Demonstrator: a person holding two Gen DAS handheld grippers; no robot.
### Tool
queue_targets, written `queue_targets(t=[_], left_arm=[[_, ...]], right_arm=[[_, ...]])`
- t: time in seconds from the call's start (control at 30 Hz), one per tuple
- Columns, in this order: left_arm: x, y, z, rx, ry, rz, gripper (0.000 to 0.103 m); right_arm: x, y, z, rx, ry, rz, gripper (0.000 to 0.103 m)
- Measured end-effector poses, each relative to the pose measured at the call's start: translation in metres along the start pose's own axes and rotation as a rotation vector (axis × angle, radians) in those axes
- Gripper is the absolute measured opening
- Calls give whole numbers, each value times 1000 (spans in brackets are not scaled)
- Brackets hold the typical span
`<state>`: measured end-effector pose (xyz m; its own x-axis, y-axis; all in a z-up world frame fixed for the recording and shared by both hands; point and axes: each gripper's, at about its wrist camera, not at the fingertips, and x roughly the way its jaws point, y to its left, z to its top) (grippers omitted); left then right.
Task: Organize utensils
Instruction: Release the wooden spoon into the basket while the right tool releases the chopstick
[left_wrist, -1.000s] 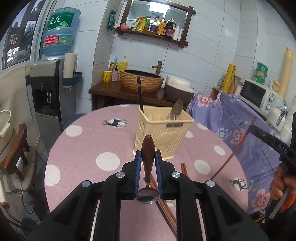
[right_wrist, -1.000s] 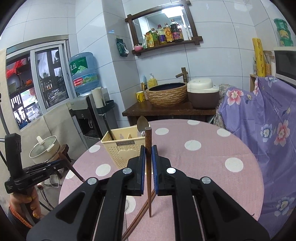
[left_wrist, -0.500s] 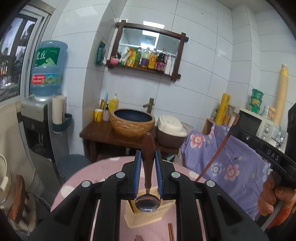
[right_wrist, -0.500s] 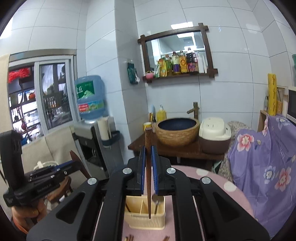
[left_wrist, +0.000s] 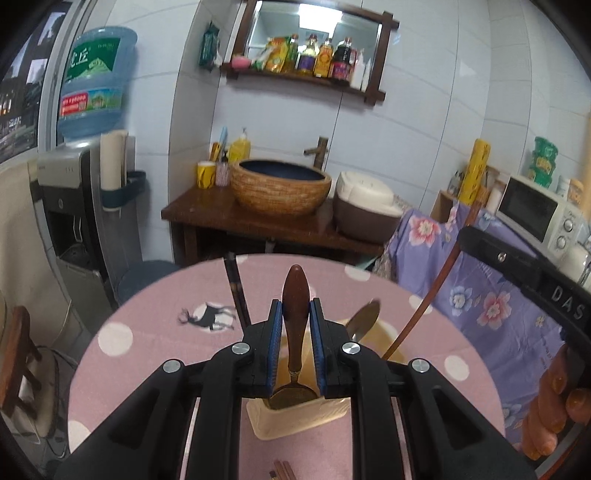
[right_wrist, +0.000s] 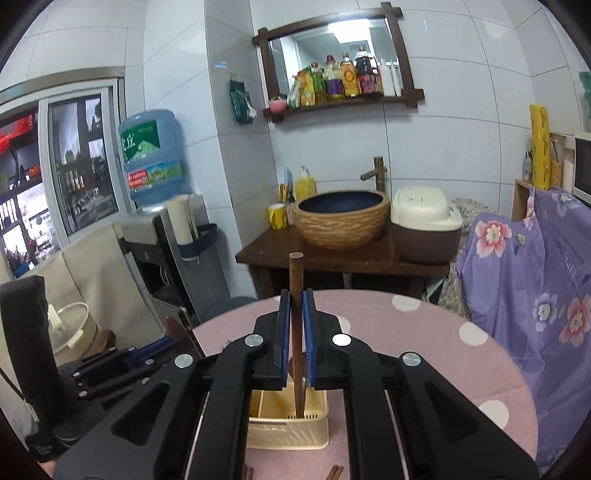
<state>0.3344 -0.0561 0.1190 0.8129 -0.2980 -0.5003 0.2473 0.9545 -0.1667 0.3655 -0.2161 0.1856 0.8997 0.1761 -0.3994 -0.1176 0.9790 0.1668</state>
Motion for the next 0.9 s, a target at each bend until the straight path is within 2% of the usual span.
queue_targets(t=[0.17,0.4,0.47,0.53,0.6,0.63,0.77,0.9], left_arm=[[16,1,-17,-6,47,5,16],[22,-1,-20,-8,62,-2,16],[16,0,-20,-9,55,-14,21],[9,-1,-24,-6,40,-16,40],[-4,-1,-29,3,19,-15,51],[-8,-1,-32,5,12,-14,56],[-28,4,-56,13,23,-9,62],[-35,11,-93,27,95,24,62]], right_arm=[[14,-6,-17,22,31,-9,8],[10,-9,-24,20,-6,-20,8],[6,-8,-26,2,-19,-30,11],[0,-8,-30,-6,-29,-47,19],[-8,-11,-35,9,-38,-51,38],[-12,-13,-39,18,-40,-56,38],[-26,-16,-63,11,15,-95,38],[-33,-15,-103,-23,111,-125,38]])
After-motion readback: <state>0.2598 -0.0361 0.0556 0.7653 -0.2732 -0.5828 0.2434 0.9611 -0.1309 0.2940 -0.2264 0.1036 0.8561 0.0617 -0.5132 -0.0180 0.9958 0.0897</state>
